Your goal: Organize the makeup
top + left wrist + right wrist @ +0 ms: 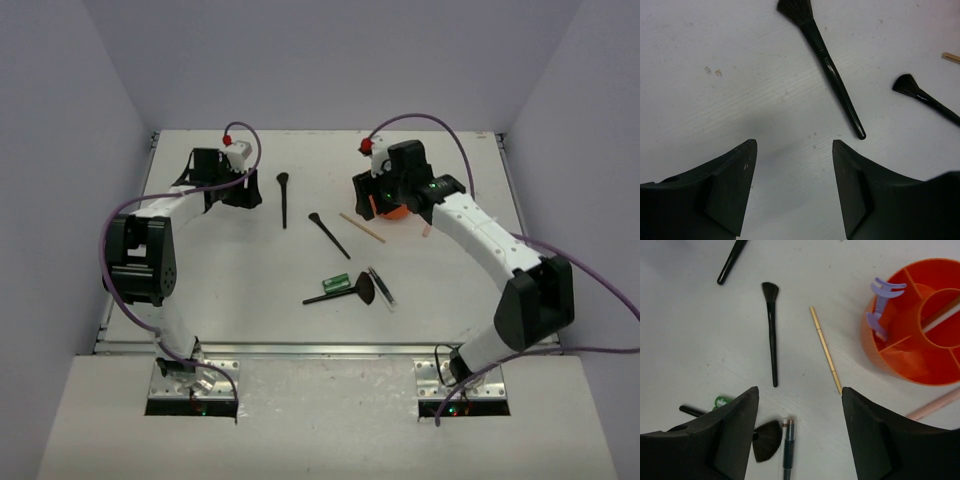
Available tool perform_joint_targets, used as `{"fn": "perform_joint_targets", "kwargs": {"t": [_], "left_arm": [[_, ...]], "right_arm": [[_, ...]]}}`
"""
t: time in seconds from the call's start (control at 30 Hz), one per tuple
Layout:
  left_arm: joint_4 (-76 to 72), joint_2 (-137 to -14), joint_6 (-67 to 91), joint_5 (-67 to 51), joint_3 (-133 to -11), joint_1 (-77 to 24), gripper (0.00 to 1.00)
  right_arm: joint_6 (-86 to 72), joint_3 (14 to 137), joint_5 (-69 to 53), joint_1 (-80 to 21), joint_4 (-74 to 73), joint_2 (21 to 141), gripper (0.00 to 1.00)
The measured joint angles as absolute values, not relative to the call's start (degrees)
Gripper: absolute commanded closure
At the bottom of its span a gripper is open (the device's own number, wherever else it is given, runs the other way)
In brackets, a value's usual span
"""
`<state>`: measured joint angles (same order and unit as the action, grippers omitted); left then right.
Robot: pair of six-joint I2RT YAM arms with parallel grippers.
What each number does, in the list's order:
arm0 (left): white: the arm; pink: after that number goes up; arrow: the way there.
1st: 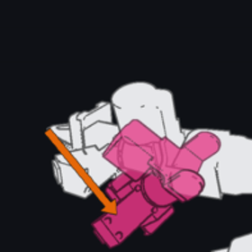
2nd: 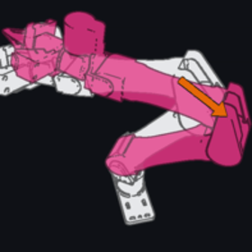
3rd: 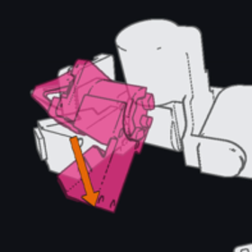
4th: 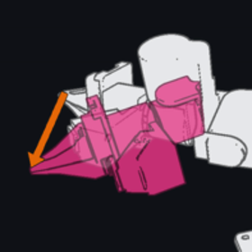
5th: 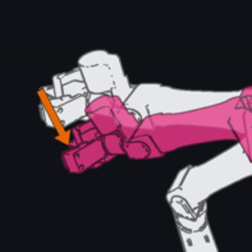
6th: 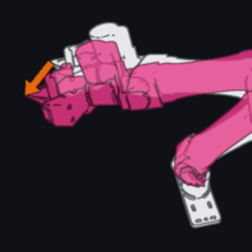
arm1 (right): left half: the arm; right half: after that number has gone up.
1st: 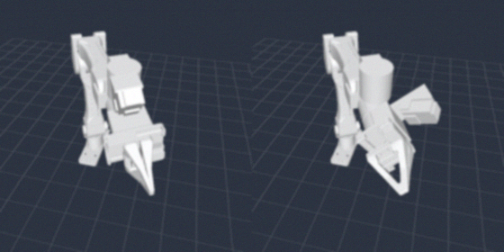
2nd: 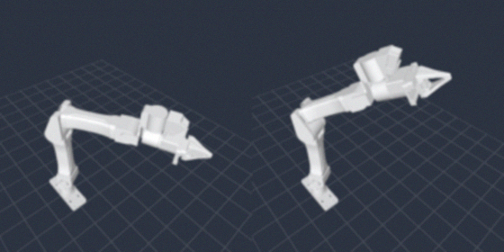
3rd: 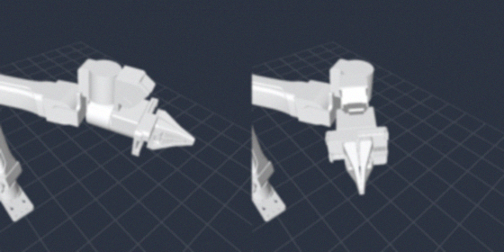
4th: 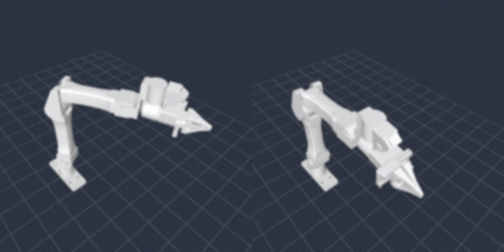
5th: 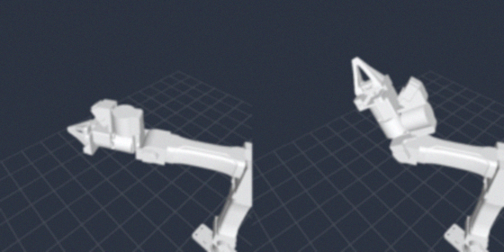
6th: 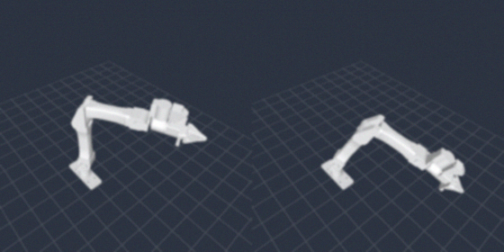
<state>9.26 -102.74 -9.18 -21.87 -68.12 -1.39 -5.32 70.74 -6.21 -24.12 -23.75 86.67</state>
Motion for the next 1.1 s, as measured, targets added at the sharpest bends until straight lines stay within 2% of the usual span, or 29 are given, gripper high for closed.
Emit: {"fn": "perform_joint_targets", "kwargs": {"t": [0.1, 0.2, 0.53, 0.97, 1.03, 1.1], "left_arm": [[9.35, -102.74, -8.76, -21.78, -68.12, -1.39, 0.40], [9.38, -102.74, -8.67, -21.38, -68.12, -1.39, 0.40], [10.04, -102.70, -8.04, -20.58, -67.26, -1.39, 0.40], [10.12, -102.52, -7.17, -20.94, -66.27, -1.39, 0.40], [10.11, -102.52, -7.04, -21.34, -66.19, -1.39, 0.40], [10.09, -102.52, -6.99, -21.73, -65.96, -1.39, 0.40]], "right_arm": [[-4.96, 77.77, -6.19, -26.03, -29.34, 95.54, 0.49], [-5.65, 81.31, -5.55, -27.11, -32.85, 102.56, 0.55], [-6.26, 93.96, 1.92, -28.49, -39.12, 120.95, 0.55], [-6.04, 102.38, 8.90, -28.65, -40.85, 131.61, 0.52], [-5.83, 103.13, 9.32, -28.64, -40.79, 132.21, 0.57], [-5.51, 103.99, 9.13, -28.66, -41.05, 132.84, 0.68]]}}
